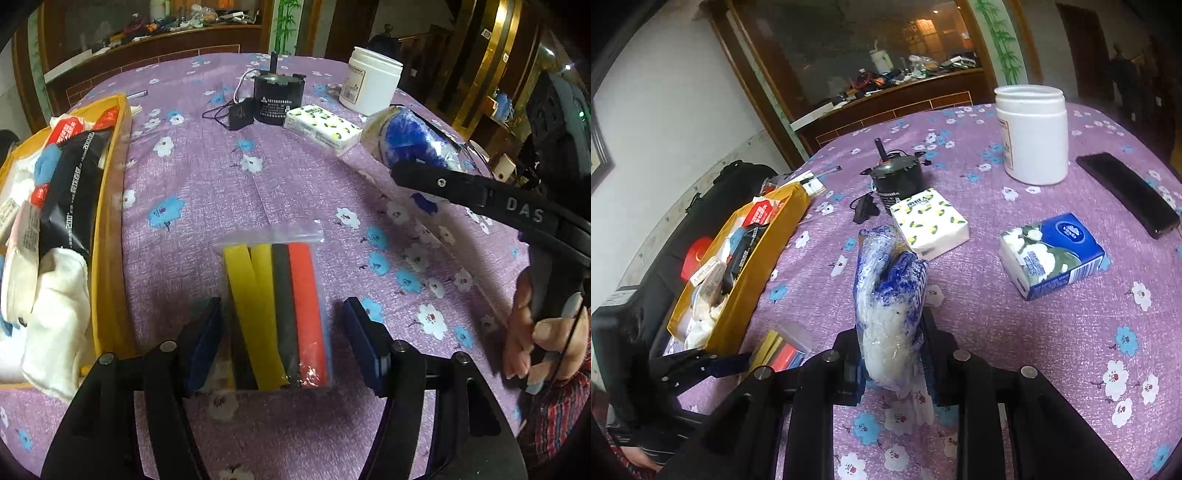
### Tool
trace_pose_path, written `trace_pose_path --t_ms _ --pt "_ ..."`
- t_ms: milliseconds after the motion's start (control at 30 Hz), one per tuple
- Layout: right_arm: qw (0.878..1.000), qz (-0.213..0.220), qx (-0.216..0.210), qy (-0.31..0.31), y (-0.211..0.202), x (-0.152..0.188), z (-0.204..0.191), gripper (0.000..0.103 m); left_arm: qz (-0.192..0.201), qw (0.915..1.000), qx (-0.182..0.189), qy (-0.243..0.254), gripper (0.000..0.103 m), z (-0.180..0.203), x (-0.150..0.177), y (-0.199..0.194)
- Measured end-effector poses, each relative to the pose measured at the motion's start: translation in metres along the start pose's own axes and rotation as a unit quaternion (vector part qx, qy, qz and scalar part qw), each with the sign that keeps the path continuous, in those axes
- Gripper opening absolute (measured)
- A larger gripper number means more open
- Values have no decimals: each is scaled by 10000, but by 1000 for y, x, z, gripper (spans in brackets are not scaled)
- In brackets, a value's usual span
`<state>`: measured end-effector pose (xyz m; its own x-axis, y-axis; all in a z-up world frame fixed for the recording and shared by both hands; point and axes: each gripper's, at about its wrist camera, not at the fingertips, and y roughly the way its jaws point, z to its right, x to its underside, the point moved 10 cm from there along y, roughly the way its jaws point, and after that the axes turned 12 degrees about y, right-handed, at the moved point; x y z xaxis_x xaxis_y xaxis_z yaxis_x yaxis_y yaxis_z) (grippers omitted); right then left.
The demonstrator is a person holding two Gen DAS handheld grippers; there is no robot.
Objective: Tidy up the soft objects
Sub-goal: 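Lift the tube pack and glove bag off the table with both tools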
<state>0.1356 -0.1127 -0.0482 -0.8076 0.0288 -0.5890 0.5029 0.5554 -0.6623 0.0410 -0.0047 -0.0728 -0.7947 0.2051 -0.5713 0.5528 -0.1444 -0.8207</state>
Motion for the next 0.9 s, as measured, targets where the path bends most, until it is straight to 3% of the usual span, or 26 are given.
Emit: trace_pose_path --t_ms 500,900 --pt "9998 120 5 -127 -5 -2 -4 27 735 9971 133 103 43 4 -36 -22" --pt "9997 147 -29 -174 -5 -3 -6 27 871 9961 117 4 43 -5 -44 -28"
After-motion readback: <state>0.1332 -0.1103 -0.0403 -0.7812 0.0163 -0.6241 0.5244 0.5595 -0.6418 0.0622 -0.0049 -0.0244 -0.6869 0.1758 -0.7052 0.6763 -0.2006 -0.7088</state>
